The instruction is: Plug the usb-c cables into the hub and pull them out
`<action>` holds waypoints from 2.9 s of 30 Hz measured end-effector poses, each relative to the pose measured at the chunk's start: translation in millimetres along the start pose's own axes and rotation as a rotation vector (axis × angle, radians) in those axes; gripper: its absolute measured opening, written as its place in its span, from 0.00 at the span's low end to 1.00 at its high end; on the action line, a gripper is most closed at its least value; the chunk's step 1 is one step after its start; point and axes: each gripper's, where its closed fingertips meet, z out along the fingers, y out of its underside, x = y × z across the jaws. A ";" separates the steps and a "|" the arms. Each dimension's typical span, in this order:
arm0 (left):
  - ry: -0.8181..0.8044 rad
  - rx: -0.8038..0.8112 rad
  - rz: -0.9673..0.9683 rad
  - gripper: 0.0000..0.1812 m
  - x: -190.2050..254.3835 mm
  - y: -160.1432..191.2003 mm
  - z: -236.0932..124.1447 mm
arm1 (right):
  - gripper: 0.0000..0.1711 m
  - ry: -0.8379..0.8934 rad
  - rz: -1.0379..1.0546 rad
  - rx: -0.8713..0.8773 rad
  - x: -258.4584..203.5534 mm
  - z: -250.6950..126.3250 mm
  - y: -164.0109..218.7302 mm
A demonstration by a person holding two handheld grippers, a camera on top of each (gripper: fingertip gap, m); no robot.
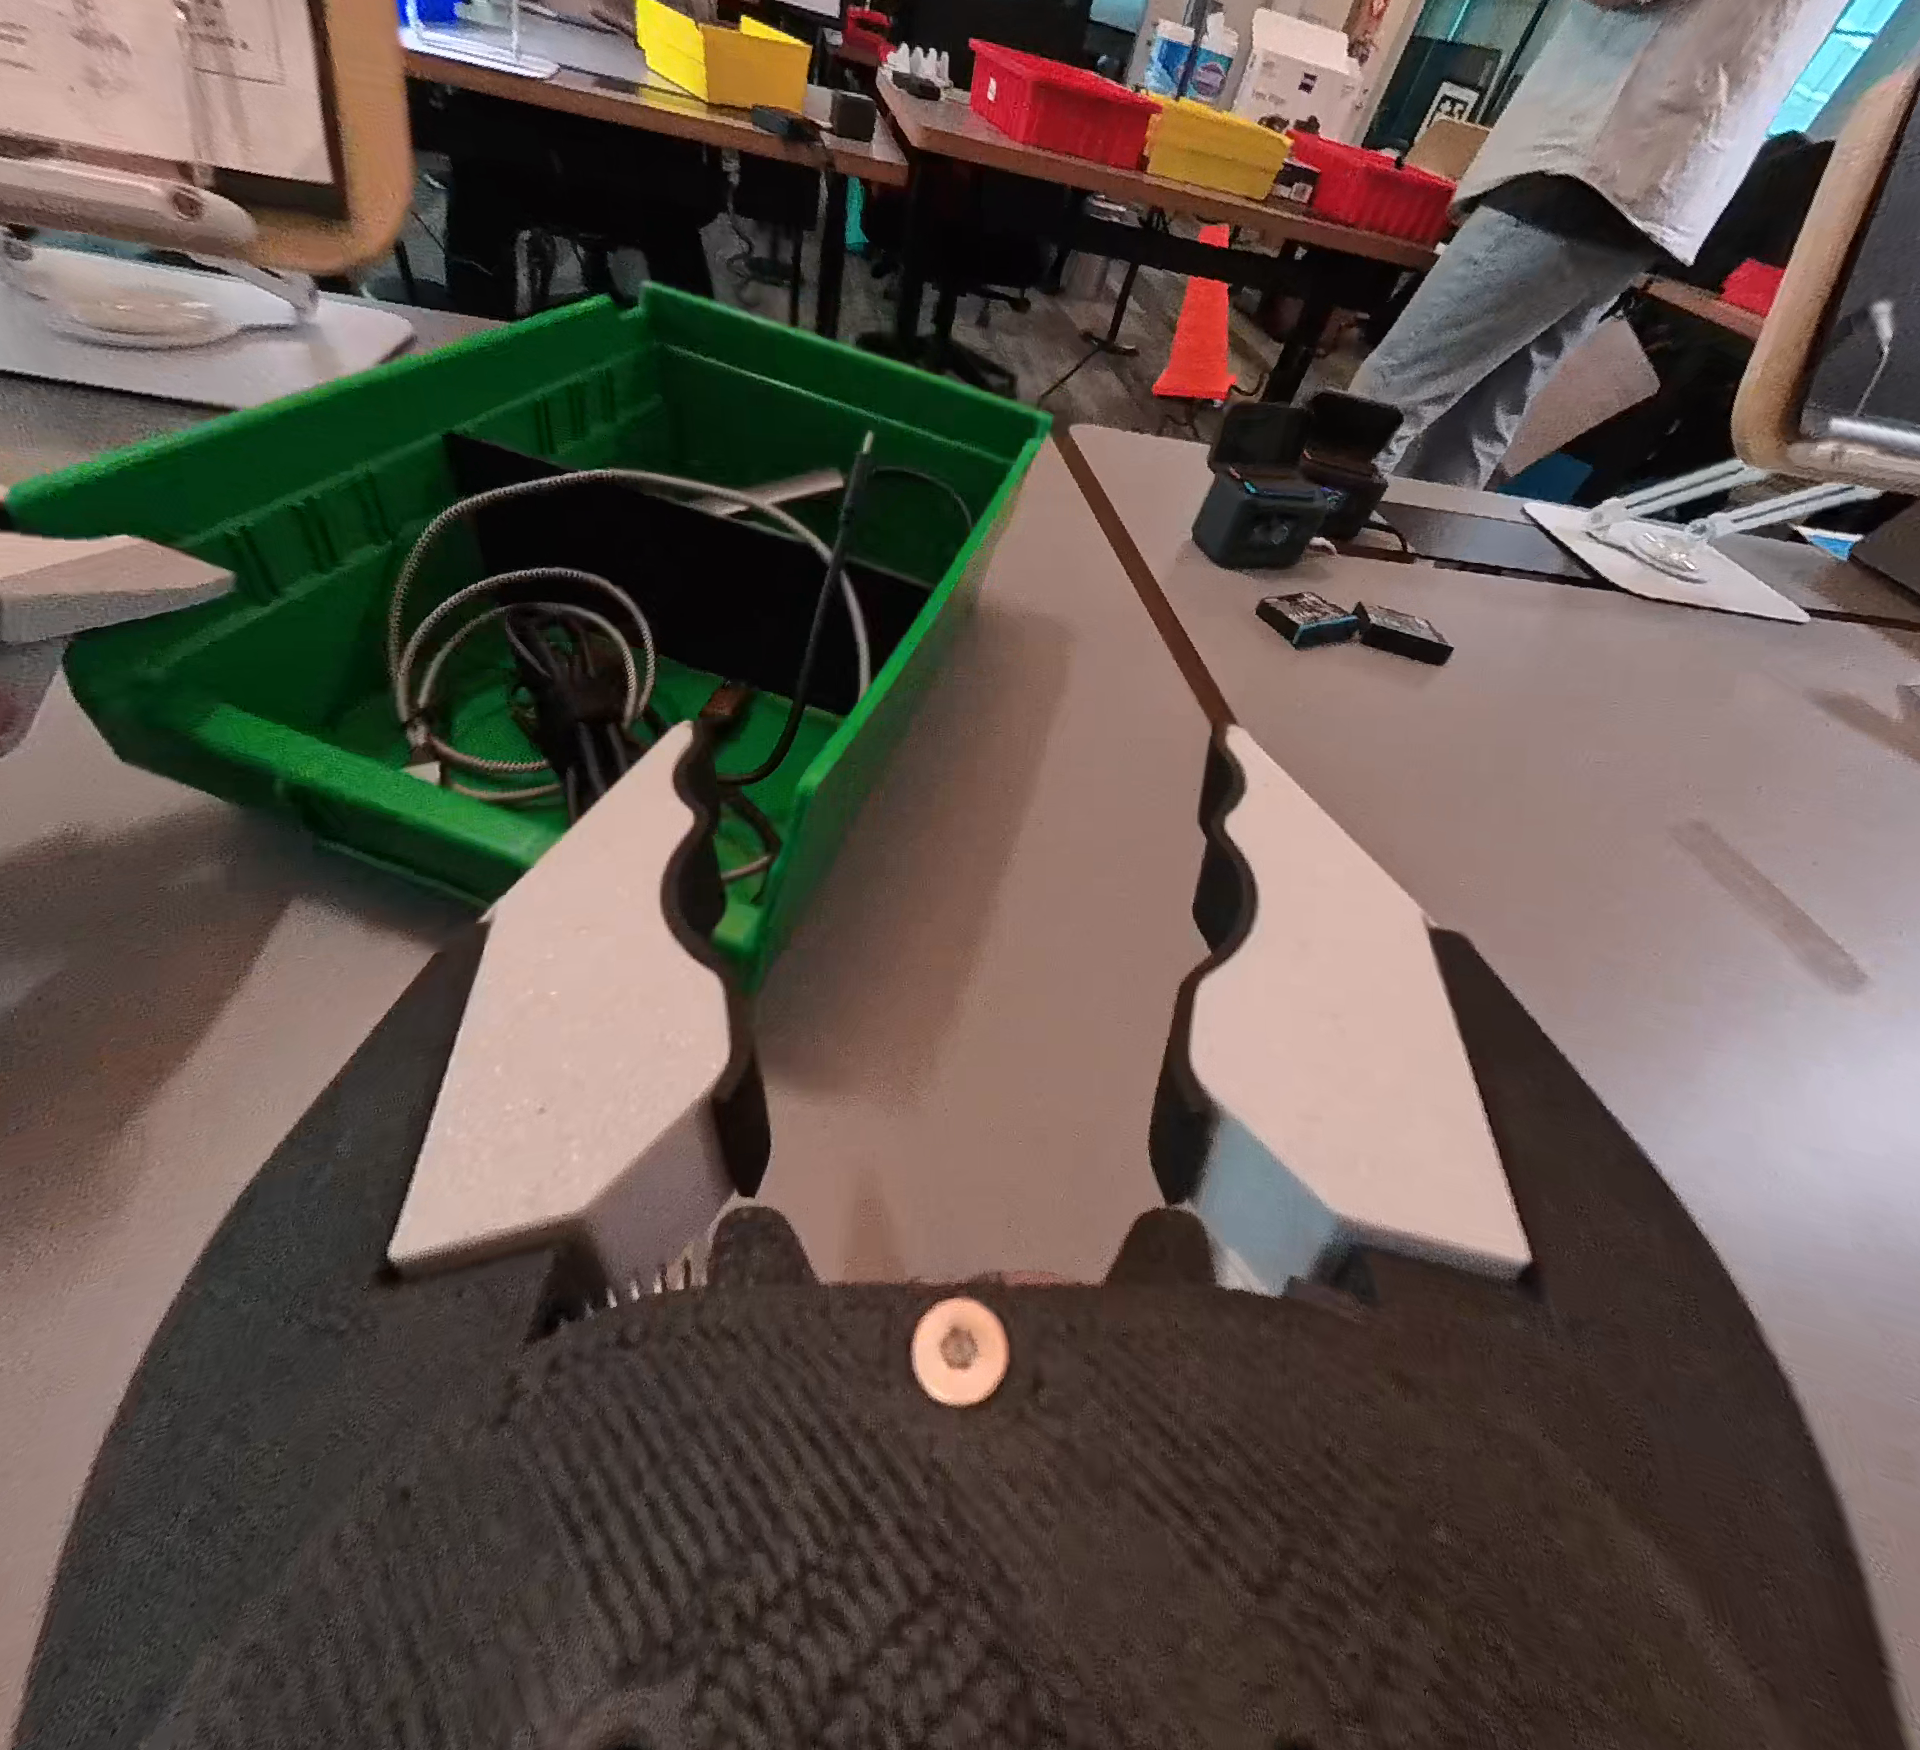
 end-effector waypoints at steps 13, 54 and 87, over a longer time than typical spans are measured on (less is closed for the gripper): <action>-0.144 0.057 0.133 0.03 -90.5 96.4 -211.4 | 0.61 -0.877 -0.203 0.171 -265.3 -85.4 -81.6; -0.173 0.120 0.079 0.04 -210.1 136.3 -281.2 | 0.18 -0.694 0.091 -0.192 -335.0 83.8 -243.6; -0.728 0.068 -0.281 0.02 -403.9 207.4 -401.1 | 0.13 -0.453 0.020 -0.637 -74.1 199.5 48.1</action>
